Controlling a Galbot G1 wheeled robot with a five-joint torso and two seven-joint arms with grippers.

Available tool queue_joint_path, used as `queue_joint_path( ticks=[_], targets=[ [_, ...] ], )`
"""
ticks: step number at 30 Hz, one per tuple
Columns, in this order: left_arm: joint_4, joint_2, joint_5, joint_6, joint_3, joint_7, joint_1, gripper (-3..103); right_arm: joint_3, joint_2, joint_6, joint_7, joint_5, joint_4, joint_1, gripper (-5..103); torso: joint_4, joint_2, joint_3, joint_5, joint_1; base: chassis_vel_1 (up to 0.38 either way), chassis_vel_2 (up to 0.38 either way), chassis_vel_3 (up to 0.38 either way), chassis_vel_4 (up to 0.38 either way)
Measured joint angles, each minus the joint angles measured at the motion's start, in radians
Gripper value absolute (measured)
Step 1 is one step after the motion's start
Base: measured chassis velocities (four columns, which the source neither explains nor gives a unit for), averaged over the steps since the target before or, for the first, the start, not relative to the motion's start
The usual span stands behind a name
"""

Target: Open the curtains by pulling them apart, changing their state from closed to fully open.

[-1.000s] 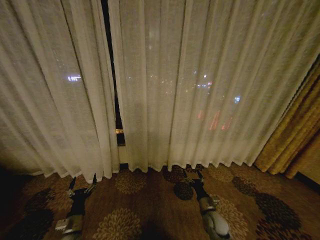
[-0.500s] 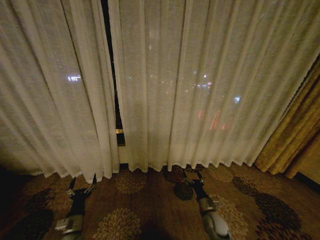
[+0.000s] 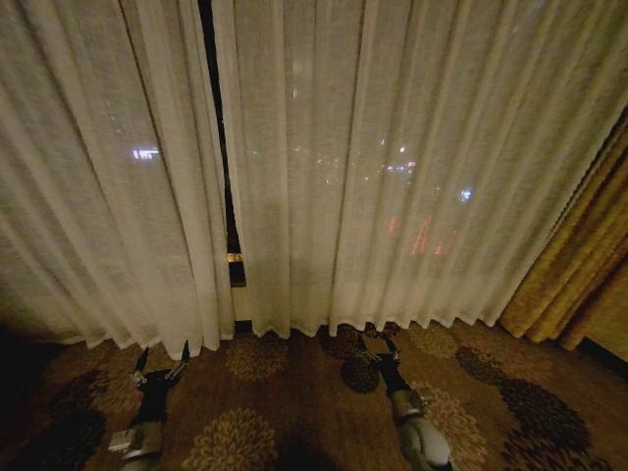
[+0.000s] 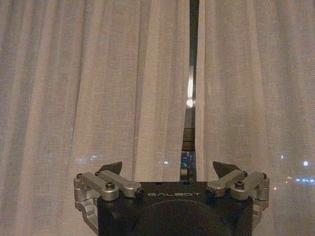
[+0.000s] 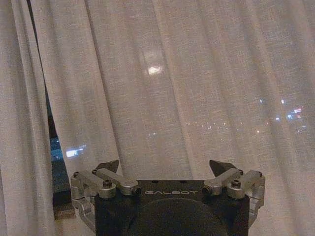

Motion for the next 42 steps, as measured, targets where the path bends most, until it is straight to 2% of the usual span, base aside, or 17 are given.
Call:
queue_joint_path(
  ticks=[11, 29, 42],
  targets=[
    [0.000, 0.000, 0.000, 0.000, 0.000, 0.000, 0.000, 100, -0.006, 0.008, 0.000, -0.005, -0.010, 0.000, 0.001, 100, 0.0000, 0.000, 0.000, 0.0000, 0.000, 0.000, 0.000, 0.000, 0.000],
    [0.000, 0.000, 0.000, 0.000, 0.000, 0.000, 0.000, 100, -0.005, -0.016, 0.009, -0.030, -0.020, -0.004, 0.002, 100, 0.0000, 0.000, 0.000, 0.0000, 0.000, -0.009, 0.009, 0.009, -0.011],
    [0.000, 0.000, 0.000, 0.000, 0.000, 0.000, 0.000, 100, -0.024, -0.001, 0.015, -0.053, -0.048, -0.016, 0.000, 100, 0.0001, 0.000, 0.000, 0.0003, 0.000, -0.181, 0.195, 0.191, -0.193]
  ],
)
